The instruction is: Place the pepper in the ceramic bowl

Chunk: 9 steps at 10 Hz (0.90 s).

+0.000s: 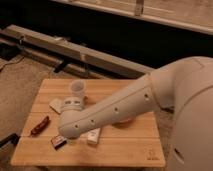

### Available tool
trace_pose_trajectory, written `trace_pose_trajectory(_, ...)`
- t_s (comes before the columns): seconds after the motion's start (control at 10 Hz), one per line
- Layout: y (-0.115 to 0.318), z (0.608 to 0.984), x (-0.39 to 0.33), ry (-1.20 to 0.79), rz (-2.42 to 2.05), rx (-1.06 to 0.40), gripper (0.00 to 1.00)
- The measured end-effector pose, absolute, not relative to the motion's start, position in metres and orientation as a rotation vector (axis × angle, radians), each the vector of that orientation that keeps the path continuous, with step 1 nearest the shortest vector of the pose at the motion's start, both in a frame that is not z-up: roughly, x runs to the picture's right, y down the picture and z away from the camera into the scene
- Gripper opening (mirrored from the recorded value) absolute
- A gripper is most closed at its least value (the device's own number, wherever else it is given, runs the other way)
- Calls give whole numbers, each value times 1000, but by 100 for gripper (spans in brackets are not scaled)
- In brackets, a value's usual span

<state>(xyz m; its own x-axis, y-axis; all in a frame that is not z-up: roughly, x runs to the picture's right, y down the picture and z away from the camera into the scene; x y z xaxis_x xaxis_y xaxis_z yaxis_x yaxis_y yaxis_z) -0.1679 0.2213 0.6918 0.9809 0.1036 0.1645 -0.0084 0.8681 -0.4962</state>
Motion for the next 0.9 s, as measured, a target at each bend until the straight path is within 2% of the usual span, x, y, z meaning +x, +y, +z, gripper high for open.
trace_pose_trajectory(0.5,228,693,-249,-273,-77,-517,65)
trace_pose_trajectory(0.9,228,693,-249,-273,-75,-517,65)
